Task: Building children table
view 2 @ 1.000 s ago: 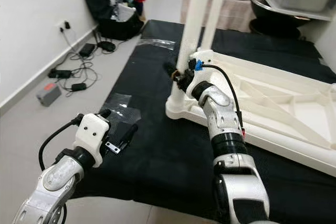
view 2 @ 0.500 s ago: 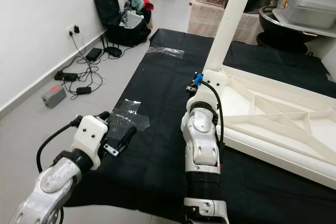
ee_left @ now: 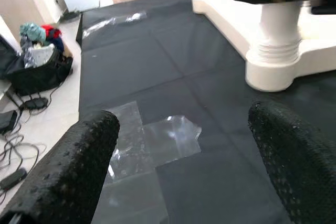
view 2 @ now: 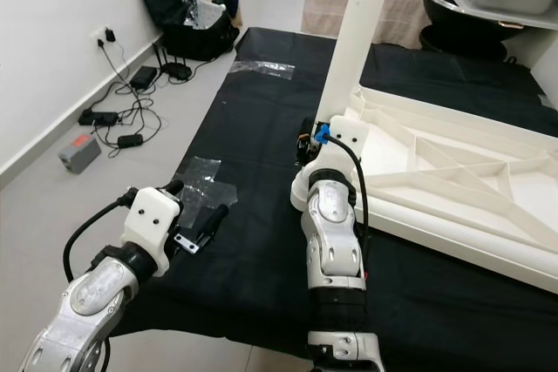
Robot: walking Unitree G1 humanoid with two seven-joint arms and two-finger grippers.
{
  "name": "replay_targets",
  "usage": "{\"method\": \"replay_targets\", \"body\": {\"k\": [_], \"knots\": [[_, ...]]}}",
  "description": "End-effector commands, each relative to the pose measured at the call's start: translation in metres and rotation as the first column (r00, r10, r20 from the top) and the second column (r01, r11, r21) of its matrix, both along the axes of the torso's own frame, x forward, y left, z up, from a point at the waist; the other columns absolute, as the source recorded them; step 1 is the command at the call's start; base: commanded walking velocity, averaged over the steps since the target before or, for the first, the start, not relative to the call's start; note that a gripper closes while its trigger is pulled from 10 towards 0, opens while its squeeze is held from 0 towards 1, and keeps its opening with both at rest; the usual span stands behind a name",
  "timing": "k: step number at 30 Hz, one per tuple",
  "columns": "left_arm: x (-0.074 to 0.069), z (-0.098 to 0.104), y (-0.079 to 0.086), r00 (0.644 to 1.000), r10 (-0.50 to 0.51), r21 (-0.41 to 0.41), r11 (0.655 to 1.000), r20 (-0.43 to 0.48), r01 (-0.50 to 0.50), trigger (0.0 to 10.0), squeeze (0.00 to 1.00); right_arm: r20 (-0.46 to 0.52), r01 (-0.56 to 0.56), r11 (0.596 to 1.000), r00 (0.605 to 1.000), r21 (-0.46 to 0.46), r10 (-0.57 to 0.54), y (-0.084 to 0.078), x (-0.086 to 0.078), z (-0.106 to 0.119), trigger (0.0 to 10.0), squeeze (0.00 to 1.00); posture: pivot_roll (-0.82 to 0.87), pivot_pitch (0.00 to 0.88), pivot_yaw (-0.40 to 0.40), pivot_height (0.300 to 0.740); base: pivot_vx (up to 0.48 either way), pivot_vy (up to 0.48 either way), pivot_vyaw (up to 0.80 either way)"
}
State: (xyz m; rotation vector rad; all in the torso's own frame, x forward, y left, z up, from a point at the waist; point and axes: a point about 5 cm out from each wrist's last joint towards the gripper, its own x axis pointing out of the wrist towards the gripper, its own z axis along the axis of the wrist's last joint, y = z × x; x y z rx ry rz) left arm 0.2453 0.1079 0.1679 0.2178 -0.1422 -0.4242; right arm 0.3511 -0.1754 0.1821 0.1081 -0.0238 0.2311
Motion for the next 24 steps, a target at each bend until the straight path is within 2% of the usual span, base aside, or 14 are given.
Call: {"method": "replay_targets", "body": {"k": [1, 3, 5, 7, 9, 11, 12, 14, 16, 17, 20, 21, 23, 24], "knots": [[0.000, -0.001, -0.001, 1.000, -0.004, 0.004, 1.000, 0.000, 0.004, 10.0, 0.00, -0.018, -0.201, 0.977, 0.979, 0.067, 0.202, 0.002, -0.001, -0.001, 10.0, 0.00, 0.11, 0.111, -0.049, 0.740, 0.000, 0.000, 0.00], [0.000, -0.001, -0.001, 1.000, -0.004, 0.004, 1.000, 0.000, 0.004, 10.0, 0.00, -0.018, -0.201, 0.977, 0.979, 0.067, 0.202, 0.002, -0.001, -0.001, 10.0, 0.00, 0.11, 0.111, -0.049, 0.740, 0.000, 0.000, 0.00], [0.000, -0.001, -0.001, 1.000, -0.004, 0.007, 1.000, 0.000, 0.004, 10.0, 0.00, 0.001, -0.371, 0.927, 0.929, 0.054, 0.371, 0.001, -0.002, 0.007, 10.0, 0.00, 0.11, 0.113, -0.049, 0.740, 0.000, 0.000, 0.00], [0.000, -0.001, -0.001, 1.000, -0.004, 0.007, 1.000, 0.000, 0.004, 10.0, 0.00, 0.001, -0.371, 0.927, 0.929, 0.054, 0.371, 0.001, -0.002, 0.007, 10.0, 0.00, 0.11, 0.113, -0.049, 0.740, 0.000, 0.000, 0.00], [0.000, 0.000, -0.001, 1.000, -0.005, 0.008, 1.000, 0.001, 0.005, 10.0, 0.00, 0.036, -0.494, 0.869, 0.869, 0.033, 0.493, 0.001, 0.001, 0.019, 10.0, 0.00, 0.12, 0.117, -0.051, 0.740, 0.000, 0.000, 0.00], [0.000, 0.000, -0.001, 1.000, -0.005, 0.008, 1.000, 0.001, 0.005, 10.0, 0.00, 0.036, -0.494, 0.869, 0.869, 0.033, 0.493, 0.001, 0.001, 0.019, 10.0, 0.00, 0.12, 0.117, -0.051, 0.740, 0.000, 0.000, 0.00], [0.000, 0.000, -0.001, 1.000, -0.006, 0.009, 1.000, 0.002, 0.006, 10.0, 0.00, 0.073, -0.573, 0.819, 0.819, 0.039, 0.569, 0.000, 0.007, 0.031, 10.0, 0.00, 0.12, 0.117, -0.050, 0.740, 0.000, 0.000, 0.00], [0.000, 0.000, -0.001, 1.000, -0.006, 0.009, 1.000, 0.002, 0.006, 10.0, 0.00, 0.073, -0.573, 0.819, 0.819, 0.039, 0.569, 0.000, 0.007, 0.031, 10.0, 0.00, 0.12, 0.117, -0.050, 0.740, 0.000, 0.000, 0.00], [0.000, 0.001, -0.001, 1.000, -0.006, 0.009, 1.000, 0.002, 0.006, 10.0, 0.00, 0.099, -0.615, 0.787, 0.787, 0.044, 0.609, 0.002, 0.015, 0.042, 10.0, 0.00, 0.12, 0.119, -0.053, 0.740, 0.000, 0.000, 0.00], [0.000, 0.001, -0.001, 1.000, -0.006, 0.009, 1.000, 0.002, 0.006, 10.0, 0.00, 0.099, -0.615, 0.787, 0.787, 0.044, 0.609, 0.002, 0.015, 0.042, 10.0, 0.00, 0.12, 0.119, -0.053, 0.740, 0.000, 0.000, 0.00], [-0.001, 0.001, -0.001, 1.000, -0.005, 0.010, 1.000, 0.003, 0.005, 10.0, 0.00, 0.118, -0.677, 0.736, 0.733, 0.020, 0.670, 0.006, 0.020, 0.049, 10.0, 0.00, 0.13, 0.120, -0.056, 0.740, 0.000, 0.000, 0.00], [-0.001, 0.001, -0.001, 1.000, -0.005, 0.010, 1.000, 0.003, 0.005, 10.0, 0.00, 0.118, -0.677, 0.736, 0.733, 0.020, 0.670, 0.006, 0.020, 0.049, 10.0, 0.00, 0.13, 0.120, -0.056, 0.740, 0.000, 0.000, 0.00], [-0.001, 0.002, 0.000, 1.000, -0.002, 0.010, 1.000, 0.003, 0.002, 10.0, 0.00, 0.128, -0.717, 0.697, 0.693, 0.021, 0.709, 0.010, 0.020, 0.048, 10.0, 0.00, 0.13, 0.124, -0.055, 0.740, 0.000, 0.000, 0.00], [-0.001, 0.002, 0.000, 1.000, -0.001, 0.011, 1.000, 0.003, 0.001, 10.0, 0.00, 0.134, -0.733, 0.680, 0.677, 0.028, 0.724, 0.011, 0.020, 0.049, 9.0, 0.00, 0.13, 0.124, -0.055, 0.740, 0.000, 0.000, 0.00]]}}
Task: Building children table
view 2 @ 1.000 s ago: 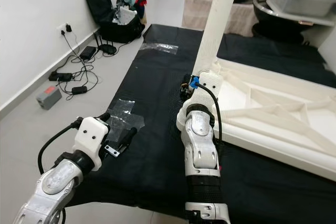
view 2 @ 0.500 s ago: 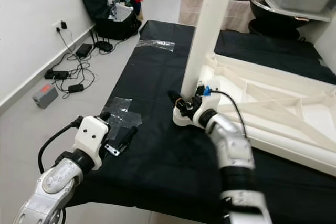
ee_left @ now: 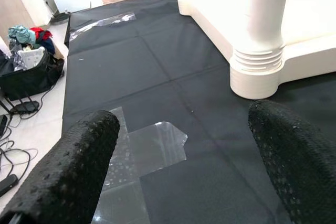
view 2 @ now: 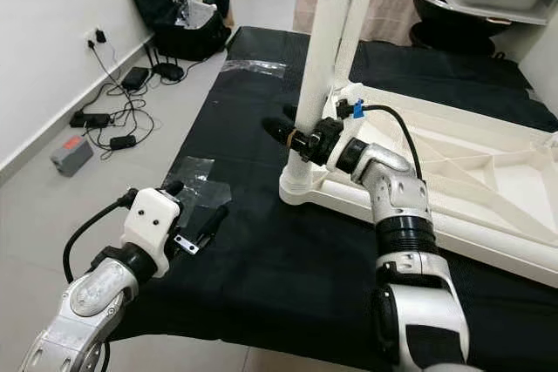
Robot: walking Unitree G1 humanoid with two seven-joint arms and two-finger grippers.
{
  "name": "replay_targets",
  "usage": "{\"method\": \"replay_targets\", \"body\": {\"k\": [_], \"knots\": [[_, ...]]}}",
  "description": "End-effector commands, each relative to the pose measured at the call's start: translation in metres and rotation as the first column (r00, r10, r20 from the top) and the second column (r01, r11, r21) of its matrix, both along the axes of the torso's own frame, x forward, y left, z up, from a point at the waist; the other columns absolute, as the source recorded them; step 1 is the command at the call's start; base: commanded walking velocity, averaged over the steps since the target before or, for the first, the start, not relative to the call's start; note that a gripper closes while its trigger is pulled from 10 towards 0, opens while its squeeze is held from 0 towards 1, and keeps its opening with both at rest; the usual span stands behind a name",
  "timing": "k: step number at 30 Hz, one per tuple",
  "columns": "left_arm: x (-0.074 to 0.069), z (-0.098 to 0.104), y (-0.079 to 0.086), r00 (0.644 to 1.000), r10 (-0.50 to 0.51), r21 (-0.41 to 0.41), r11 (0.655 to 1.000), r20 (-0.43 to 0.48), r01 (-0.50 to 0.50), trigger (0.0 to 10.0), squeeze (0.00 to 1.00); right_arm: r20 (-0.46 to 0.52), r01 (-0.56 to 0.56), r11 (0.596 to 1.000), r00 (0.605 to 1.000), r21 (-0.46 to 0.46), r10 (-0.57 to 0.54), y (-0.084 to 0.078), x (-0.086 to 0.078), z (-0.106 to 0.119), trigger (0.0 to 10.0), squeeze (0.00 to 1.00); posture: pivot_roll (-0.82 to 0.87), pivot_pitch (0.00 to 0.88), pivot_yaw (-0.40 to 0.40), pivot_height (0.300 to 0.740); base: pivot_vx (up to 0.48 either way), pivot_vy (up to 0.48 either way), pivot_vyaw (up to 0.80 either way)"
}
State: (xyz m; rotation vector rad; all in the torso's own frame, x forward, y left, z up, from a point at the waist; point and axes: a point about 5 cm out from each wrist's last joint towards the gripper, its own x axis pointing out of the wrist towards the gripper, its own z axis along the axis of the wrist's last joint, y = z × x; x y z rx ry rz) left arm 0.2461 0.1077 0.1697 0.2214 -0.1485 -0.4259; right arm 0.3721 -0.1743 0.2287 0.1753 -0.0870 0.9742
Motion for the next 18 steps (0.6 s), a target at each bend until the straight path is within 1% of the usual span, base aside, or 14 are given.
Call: {"method": "replay_targets", "body": {"k": [1, 2, 4, 6, 8, 9, 10, 11, 12, 14, 15, 16, 17, 18], "knots": [[-0.002, 0.000, 0.000, 1.000, 0.002, 0.009, 1.000, -0.004, -0.002, 10.0, 0.00, 0.019, -0.104, 0.994, 0.994, 0.018, 0.104, 0.011, -0.001, 0.002, 9.0, 0.00, 0.13, 0.124, -0.055, 0.740, 0.000, 0.000, 0.00], [-0.002, 0.000, 0.000, 1.000, 0.002, 0.008, 1.000, -0.005, -0.002, 10.0, 0.00, 0.019, -0.101, 0.994, 0.995, 0.031, 0.101, 0.012, 0.000, 0.002, 0.0, 0.00, 0.13, 0.123, -0.055, 0.740, 0.000, 0.000, 0.00], [-0.002, -0.001, 0.000, 1.000, 0.002, 0.008, 1.000, -0.005, -0.002, 10.0, 0.00, 0.018, -0.095, 0.995, 0.995, 0.040, 0.094, 0.012, 0.002, 0.002, 0.0, 0.00, 0.13, 0.123, -0.055, 0.740, 0.000, 0.000, 0.00], [-0.002, -0.001, -0.001, 1.000, 0.001, 0.007, 1.000, -0.005, -0.001, 10.0, 0.00, 0.024, -0.049, 0.997, 0.999, 0.064, 0.048, 0.015, 0.006, 0.001, 0.0, 0.00, 0.13, 0.123, -0.057, 0.740, 0.000, 0.000, 0.00], [-0.002, 0.000, -0.001, 1.000, 0.001, 0.006, 1.000, -0.005, -0.001, 10.0, 0.00, 0.027, -0.034, 0.997, 0.999, 0.070, 0.033, 0.016, 0.007, 0.001, 0.0, 0.00, 0.13, 0.123, -0.057, 0.740, 0.000, 0.000, 0.00], [-0.002, -0.001, -0.001, 1.000, 0.001, 0.006, 1.000, -0.004, -0.001, 10.0, 0.00, 0.021, 0.029, 0.997, 0.999, 0.073, -0.030, 0.015, 0.009, -0.004, 0.0, 0.00, 0.13, 0.120, -0.056, 0.740, 0.000, 0.000, 0.00], [-0.002, -0.001, -0.001, 1.000, 0.001, 0.006, 1.000, -0.004, -0.001, 10.0, 0.00, 0.021, 0.029, 0.997, 0.999, 0.073, -0.030, 0.015, 0.009, -0.004, 0.0, 0.00, 0.13, 0.120, -0.056, 0.740, 0.000, 0.000, 0.00], [-0.002, -0.001, 0.000, 1.000, 0.002, 0.007, 1.000, -0.005, -0.002, 10.0, 0.00, 0.022, 0.127, 0.991, 0.992, 0.037, -0.128, 0.012, 0.012, -0.011, 0.0, 0.00, 0.13, 0.116, -0.053, 0.740, 0.000, 0.000, 0.00], [-0.002, -0.001, 0.000, 1.000, 0.002, 0.007, 1.000, -0.005, -0.002, 10.0, 0.00, 0.022, 0.127, 0.991, 0.992, 0.037, -0.128, 0.012, 0.012, -0.011, 0.0, 0.00, 0.13, 0.116, -0.053, 0.740, 0.000, 0.000, 0.00], [-0.001, -0.002, 0.001, 1.000, 0.009, 0.000, 1.000, -0.010, -0.009, 10.0, 0.00, -0.009, 0.222, 0.974, 0.975, 0.043, -0.222, 0.010, 0.013, -0.016, 0.0, 0.00, 0.13, 0.109, -0.043, 0.740, 0.000, 0.000, 0.00], [-0.001, -0.002, 0.000, 1.000, 0.006, 0.000, 1.000, -0.008, -0.006, 10.0, 0.00, -0.029, 0.332, 0.943, 0.943, 0.018, -0.332, 0.008, 0.014, -0.022, 0.0, 0.00, 0.13, 0.103, -0.049, 0.740, 0.000, 0.000, 0.00], [-0.001, -0.002, 0.000, 1.000, 0.006, 0.000, 1.000, -0.008, -0.006, 10.0, 0.00, -0.029, 0.332, 0.943, 0.943, 0.018, -0.332, 0.008, 0.014, -0.022, 0.0, 0.00, 0.13, 0.103, -0.049, 0.740, 0.000, 0.000, 0.00], [-0.001, -0.002, -0.001, 1.000, 0.002, 0.000, 1.000, -0.007, -0.002, 10.0, 0.00, -0.037, 0.407, 0.914, 0.913, 0.000, -0.406, 0.005, 0.015, -0.026, 0.0, 0.00, 0.13, 0.103, -0.049, 0.740, 0.000, 0.000, 0.00], [-0.001, -0.002, -0.002, 1.000, -0.002, 0.002, 1.000, -0.006, 0.002, 10.0, 0.00, -0.029, 0.509, 0.860, 0.860, -0.030, -0.510, 0.002, 0.015, -0.030, 0.0, 0.00, 0.12, 0.102, -0.040, 0.740, 0.000, 0.000, 0.00]]}}
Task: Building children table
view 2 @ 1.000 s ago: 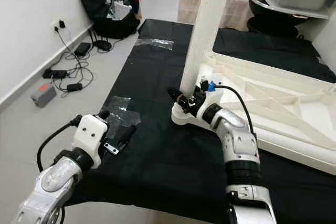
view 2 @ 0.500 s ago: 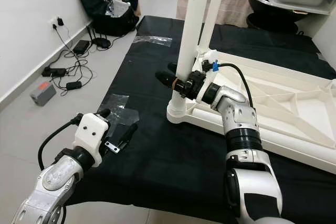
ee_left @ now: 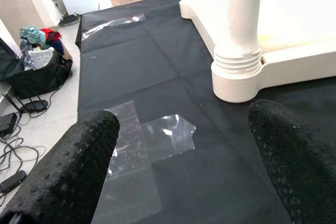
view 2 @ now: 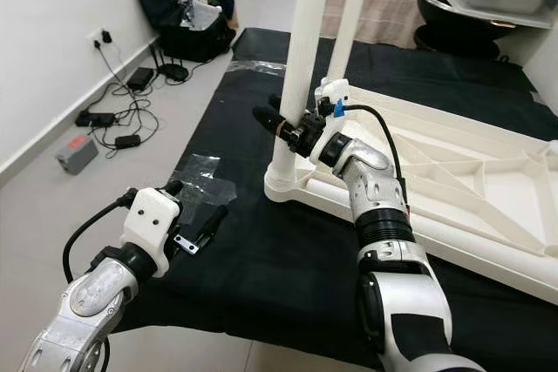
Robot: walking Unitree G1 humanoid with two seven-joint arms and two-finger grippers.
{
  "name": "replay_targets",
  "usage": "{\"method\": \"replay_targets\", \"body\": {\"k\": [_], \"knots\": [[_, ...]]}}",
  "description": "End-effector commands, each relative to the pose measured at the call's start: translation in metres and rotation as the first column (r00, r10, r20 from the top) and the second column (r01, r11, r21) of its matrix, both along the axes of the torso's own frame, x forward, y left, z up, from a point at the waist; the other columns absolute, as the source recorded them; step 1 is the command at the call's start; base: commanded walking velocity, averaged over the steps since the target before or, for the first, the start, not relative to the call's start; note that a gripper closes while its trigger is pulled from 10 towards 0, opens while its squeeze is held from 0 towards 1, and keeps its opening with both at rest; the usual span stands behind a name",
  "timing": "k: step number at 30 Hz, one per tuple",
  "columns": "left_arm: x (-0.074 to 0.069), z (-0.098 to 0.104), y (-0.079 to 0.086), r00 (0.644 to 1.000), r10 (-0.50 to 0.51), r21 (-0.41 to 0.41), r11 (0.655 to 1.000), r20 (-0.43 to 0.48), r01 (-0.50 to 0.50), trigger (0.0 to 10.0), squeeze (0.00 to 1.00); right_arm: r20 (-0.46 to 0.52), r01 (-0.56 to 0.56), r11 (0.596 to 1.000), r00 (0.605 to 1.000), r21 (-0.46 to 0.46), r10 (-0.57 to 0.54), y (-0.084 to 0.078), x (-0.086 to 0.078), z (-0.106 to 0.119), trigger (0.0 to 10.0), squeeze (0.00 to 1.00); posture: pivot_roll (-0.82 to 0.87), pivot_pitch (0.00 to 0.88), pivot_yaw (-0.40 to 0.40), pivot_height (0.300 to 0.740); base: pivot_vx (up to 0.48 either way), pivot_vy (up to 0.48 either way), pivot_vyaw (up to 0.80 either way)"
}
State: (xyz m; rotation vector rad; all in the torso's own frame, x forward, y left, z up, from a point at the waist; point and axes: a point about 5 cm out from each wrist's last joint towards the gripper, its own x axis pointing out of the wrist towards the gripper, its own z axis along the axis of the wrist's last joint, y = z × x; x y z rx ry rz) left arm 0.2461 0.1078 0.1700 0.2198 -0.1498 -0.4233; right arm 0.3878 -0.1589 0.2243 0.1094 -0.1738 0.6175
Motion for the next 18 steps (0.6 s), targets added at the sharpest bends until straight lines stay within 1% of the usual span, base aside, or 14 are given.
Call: {"method": "replay_targets", "body": {"k": [1, 2, 3, 4, 5, 6, 7, 8, 9, 10, 14, 16, 17, 18], "knots": [[-0.001, -0.002, -0.002, 1.000, -0.004, 0.004, 1.000, -0.007, 0.004, 10.0, 0.00, -0.106, 0.171, 0.985, 0.980, 0.005, -0.170, -0.013, -0.001, -0.026, 0.0, 0.00, 0.12, 0.102, -0.040, 0.740, 0.000, 0.000, 0.00], [-0.001, -0.003, -0.001, 1.000, -0.007, 0.004, 1.000, -0.009, 0.007, 10.0, 0.00, -0.092, 0.354, 0.935, 0.930, -0.036, -0.356, -0.021, -0.001, -0.028, 0.0, 0.00, 0.12, 0.097, -0.038, 0.740, 0.000, 0.000, 0.00], [-0.001, -0.004, -0.001, 1.000, -0.008, 0.005, 1.000, -0.013, 0.008, 10.0, 0.00, -0.108, 0.534, 0.844, 0.837, -0.046, -0.536, -0.030, -0.004, -0.031, 0.0, 0.00, 0.12, 0.097, -0.039, 0.740, 0.000, 0.000, 0.00], [-0.001, -0.005, -0.001, 1.000, -0.009, 0.005, 1.000, -0.015, 0.009, 10.0, 0.00, -0.113, 0.658, 0.751, 0.743, -0.055, -0.660, -0.035, -0.012, -0.034, 0.0, 0.00, 0.12, 0.092, -0.041, 0.740, 0.000, 0.000, 0.00], [-0.001, -0.005, -0.001, 1.000, -0.009, 0.005, 1.000, -0.015, 0.009, 10.0, 0.00, -0.113, 0.658, 0.751, 0.743, -0.055, -0.660, -0.035, -0.012, -0.034, 0.0, 0.00, 0.12, 0.092, -0.041, 0.740, 0.000, 0.000, 0.00], [-0.001, -0.005, -0.002, 1.000, -0.011, 0.005, 1.000, -0.015, 0.011, 10.0, 0.00, -0.163, 0.787, 0.617, 0.607, -0.018, -0.778, -0.033, -0.027, -0.039, 0.0, 0.00, 0.12, 0.095, -0.047, 0.740, 0.000, 0.000, 0.00], [-0.001, -0.005, -0.002, 1.000, -0.011, 0.005, 1.000, -0.015, 0.011, 10.0, 0.00, -0.163, 0.787, 0.617, 0.607, -0.018, -0.778, -0.033, -0.027, -0.039, 0.0, 0.00, 0.12, 0.095, -0.047, 0.740, 0.000, 0.000, 0.00], [0.000, -0.005, -0.003, 1.000, -0.009, 0.003, 1.000, -0.013, 0.009, 10.0, 0.00, -0.179, 0.817, 0.577, 0.569, 0.009, -0.803, -0.030, -0.033, -0.039, 0.0, 0.00, 0.12, 0.095, -0.047, 0.740, 0.000, 0.000, 0.00], [0.000, -0.005, -0.003, 1.000, -0.009, 0.003, 1.000, -0.013, 0.009, 10.0, 0.00, -0.179, 0.817, 0.577, 0.569, 0.009, -0.803, -0.030, -0.033, -0.039, 0.0, 0.00, 0.12, 0.095, -0.047, 0.740, 0.000, 0.000, 0.00], [0.000, -0.004, -0.003, 1.000, -0.008, 0.001, 1.000, -0.011, 0.008, 10.0, 0.00, -0.210, 0.842, 0.538, 0.534, 0.043, -0.819, -0.025, -0.039, -0.041, 0.0, 0.00, 0.12, 0.094, -0.042, 0.740, 0.000, 0.000, 0.00], [-0.001, -0.003, -0.003, 1.000, -0.006, -0.001, 1.000, -0.009, 0.006, 10.0, 0.00, -0.239, 0.855, 0.511, 0.515, 0.083, -0.823, -0.010, -0.045, -0.040, 0.0, 0.00, 0.12, 0.091, -0.043, 0.740, 0.000, 0.000, 0.00], [-0.001, -0.004, -0.003, 1.000, -0.006, 0.000, 1.000, -0.010, 0.006, 10.0, 0.00, -0.244, 0.853, 0.515, 0.520, 0.086, -0.819, -0.002, -0.045, -0.039, 0.0, 0.00, 0.12, 0.091, -0.047, 0.740, 0.000, 0.000, 0.00], [-0.001, -0.004, -0.003, 1.000, -0.006, 0.001, 1.000, -0.011, 0.006, 10.0, 0.00, -0.226, 0.827, 0.556, 0.558, 0.079, -0.798, 0.007, -0.042, -0.037, 10.0, 0.00, 0.12, 0.097, -0.048, 0.740, 0.000, 0.000, 0.00], [-0.001, -0.004, -0.003, 1.000, -0.006, 0.001, 1.000, -0.011, 0.006, 10.0, 0.00, -0.226, 0.827, 0.556, 0.558, 0.079, -0.798, 0.007, -0.042, -0.037, 10.0, 0.00, 0.12, 0.097, -0.048, 0.740, 0.000, 0.000, 0.00]]}}
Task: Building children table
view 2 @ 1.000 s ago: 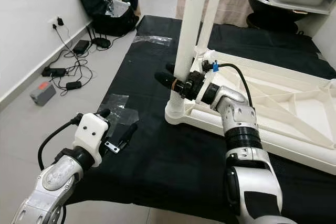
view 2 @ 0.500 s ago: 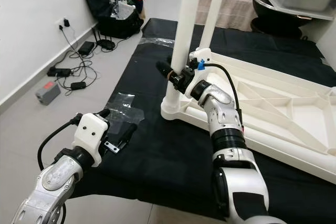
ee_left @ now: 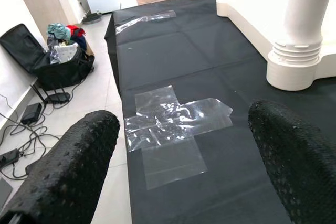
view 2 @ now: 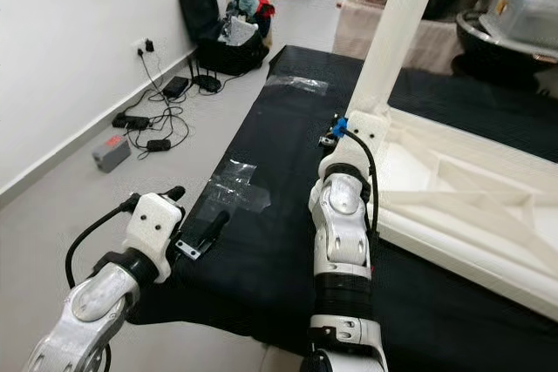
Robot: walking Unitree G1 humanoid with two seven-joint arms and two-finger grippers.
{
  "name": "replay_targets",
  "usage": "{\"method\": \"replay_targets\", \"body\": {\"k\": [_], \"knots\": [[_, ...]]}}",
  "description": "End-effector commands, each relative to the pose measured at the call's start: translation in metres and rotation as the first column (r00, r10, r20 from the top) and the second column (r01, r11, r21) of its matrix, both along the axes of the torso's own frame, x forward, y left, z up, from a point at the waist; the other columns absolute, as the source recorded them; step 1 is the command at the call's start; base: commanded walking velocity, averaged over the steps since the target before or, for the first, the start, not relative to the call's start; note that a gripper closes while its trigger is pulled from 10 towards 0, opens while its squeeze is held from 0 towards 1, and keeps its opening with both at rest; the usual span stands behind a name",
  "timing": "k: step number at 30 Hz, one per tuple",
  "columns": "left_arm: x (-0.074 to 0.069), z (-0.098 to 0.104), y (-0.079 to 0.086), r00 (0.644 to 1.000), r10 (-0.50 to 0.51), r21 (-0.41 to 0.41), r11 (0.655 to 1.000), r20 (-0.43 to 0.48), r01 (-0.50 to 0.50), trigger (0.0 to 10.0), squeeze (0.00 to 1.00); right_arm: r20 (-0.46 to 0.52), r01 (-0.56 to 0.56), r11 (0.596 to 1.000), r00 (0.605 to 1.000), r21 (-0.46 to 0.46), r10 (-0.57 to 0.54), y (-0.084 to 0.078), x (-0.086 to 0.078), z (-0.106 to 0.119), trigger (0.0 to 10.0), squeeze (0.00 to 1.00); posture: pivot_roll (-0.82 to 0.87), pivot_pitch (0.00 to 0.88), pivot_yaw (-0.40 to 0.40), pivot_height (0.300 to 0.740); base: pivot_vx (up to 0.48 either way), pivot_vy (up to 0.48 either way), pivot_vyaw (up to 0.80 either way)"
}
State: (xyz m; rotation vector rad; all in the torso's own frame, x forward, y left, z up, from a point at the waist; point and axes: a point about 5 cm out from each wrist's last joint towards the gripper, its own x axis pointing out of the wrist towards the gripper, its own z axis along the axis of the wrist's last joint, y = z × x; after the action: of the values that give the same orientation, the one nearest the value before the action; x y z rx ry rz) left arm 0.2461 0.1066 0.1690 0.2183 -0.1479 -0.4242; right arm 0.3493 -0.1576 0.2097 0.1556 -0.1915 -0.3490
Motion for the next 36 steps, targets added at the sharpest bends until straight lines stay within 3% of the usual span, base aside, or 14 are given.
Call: {"method": "replay_targets", "body": {"k": [1, 2, 3, 8, 9, 14, 20, 22, 23, 27, 29, 31, 33, 36], "knots": [[-0.001, -0.003, -0.002, 1.000, -0.004, 0.002, 1.000, -0.010, 0.004, 10.0, 0.00, -0.068, -0.014, 0.997, 0.997, 0.080, 0.020, 0.011, -0.003, -0.020, 10.0, 0.00, 0.12, 0.101, -0.049, 0.740, 0.000, 0.000, 0.00], [-0.001, -0.003, -0.002, 1.000, -0.004, 0.002, 1.000, -0.010, 0.004, 10.0, 0.00, -0.068, -0.014, 0.997, 0.997, 0.080, 0.020, 0.011, -0.003, -0.020, 10.0, 0.00, 0.12, 0.101, -0.049, 0.740, 0.000, 0.000, 0.00], [-0.001, -0.004, -0.002, 1.000, -0.003, 0.001, 1.000, -0.011, 0.003, 10.0, 0.00, -0.050, -0.054, 0.997, 0.997, 0.056, 0.056, 0.015, -0.002, -0.018, 10.0, 1.00, 0.11, 0.105, -0.051, 0.740, 0.000, 0.000, 0.00], [-0.001, -0.004, -0.001, 1.000, 0.000, -0.002, 1.000, -0.013, 0.000, 10.0, 0.00, -0.045, -0.040, 0.999, 0.998, 0.018, 0.041, 0.006, -0.004, -0.016, 10.0, 1.00, 0.11, 0.111, -0.051, 0.740, 0.000, 0.000, 0.00], [-0.001, -0.004, -0.001, 1.000, 0.001, -0.002, 1.000, -0.014, -0.001, 10.0, 0.00, -0.043, -0.058, 0.998, 0.997, 0.003, 0.058, 0.000, -0.002, -0.014, 10.0, 0.00, 0.11, 0.112, -0.051, 0.740, 0.000, 0.000, 0.00], [-0.002, -0.004, -0.001, 1.000, 0.003, -0.003, 1.000, -0.014, -0.003, 10.0, 0.00, -0.033, -0.143, 0.989, 0.989, -0.039, 0.141, -0.019, 0.008, -0.010, 10.0, 0.00, 0.11, 0.114, -0.048, 0.740, 0.000, 0.000, 0.00], [-0.001, -0.004, -0.001, 1.000, 0.003, -0.003, 1.000, -0.014, -0.004, 10.0, 0.00, -0.005, -0.446, 0.895, 0.895, -0.006, 0.446, -0.037, 0.024, -0.001, 10.0, 0.00, 0.11, 0.113, -0.050, 0.740, 0.000, 0.000, 0.00], [-0.002, -0.004, -0.002, 1.000, 0.000, -0.003, 1.000, -0.012, 0.000, 10.0, 0.00, 0.015, -0.640, 0.768, 0.768, -0.019, 0.641, -0.045, 0.025, 0.008, 10.0, 0.00, 0.12, 0.103, -0.052, 0.740, 0.000, 0.000, 0.00], [-0.002, -0.004, -0.002, 1.000, 0.000, -0.003, 1.000, -0.012, 0.000, 10.0, 0.00, 0.015, -0.640, 0.768, 0.768, -0.019, 0.641, -0.045, 0.025, 0.008, 10.0, 0.00, 0.12, 0.103, -0.052, 0.740, 0.000, 0.000, 0.00], [-0.002, -0.003, -0.001, 1.000, -0.001, 0.004, 1.000, -0.007, 0.001, 10.0, 0.00, 0.038, -0.911, 0.408, 0.407, -0.055, 0.913, -0.039, 0.009, 0.022, 10.0, 0.00, 0.12, 0.092, -0.052, 0.740, 0.000, 0.000, 0.00], [-0.001, -0.003, 0.000, 1.000, 0.000, 0.005, 1.000, -0.007, 0.000, 10.0, 0.00, 0.045, -0.946, 0.319, 0.316, -0.060, 0.948, -0.037, 0.005, 0.024, 10.0, 0.00, 0.12, 0.092, -0.052, 0.740, 0.000, 0.000, 0.00], [-0.001, -0.003, 0.000, 1.000, 0.000, 0.005, 1.000, -0.007, 0.000, 10.0, 0.00, 0.045, -0.946, 0.319, 0.316, -0.060, 0.948, -0.037, 0.005, 0.024, 10.0, 0.00, 0.12, 0.092, -0.052, 0.740, 0.000, 0.000, 0.00], [-0.001, -0.003, 0.000, 1.000, -0.003, 0.007, 1.000, -0.006, 0.003, 10.0, 0.00, 0.044, -0.979, 0.194, 0.192, -0.065, 0.980, -0.035, 0.002, 0.025, 10.0, 0.00, 0.13, 0.092, -0.053, 0.740, 0.000, 0.000, 0.00], [-0.001, -0.003, 0.000, 1.000, -0.003, 0.007, 1.000, -0.005, 0.003, 10.0, 0.00, 0.041, -0.988, 0.137, 0.135, -0.065, 0.990, -0.035, 0.006, 0.025, 10.0, 0.00, 0.13, 0.096, -0.053, 0.740, 0.000, 0.000, 0.00]]}}
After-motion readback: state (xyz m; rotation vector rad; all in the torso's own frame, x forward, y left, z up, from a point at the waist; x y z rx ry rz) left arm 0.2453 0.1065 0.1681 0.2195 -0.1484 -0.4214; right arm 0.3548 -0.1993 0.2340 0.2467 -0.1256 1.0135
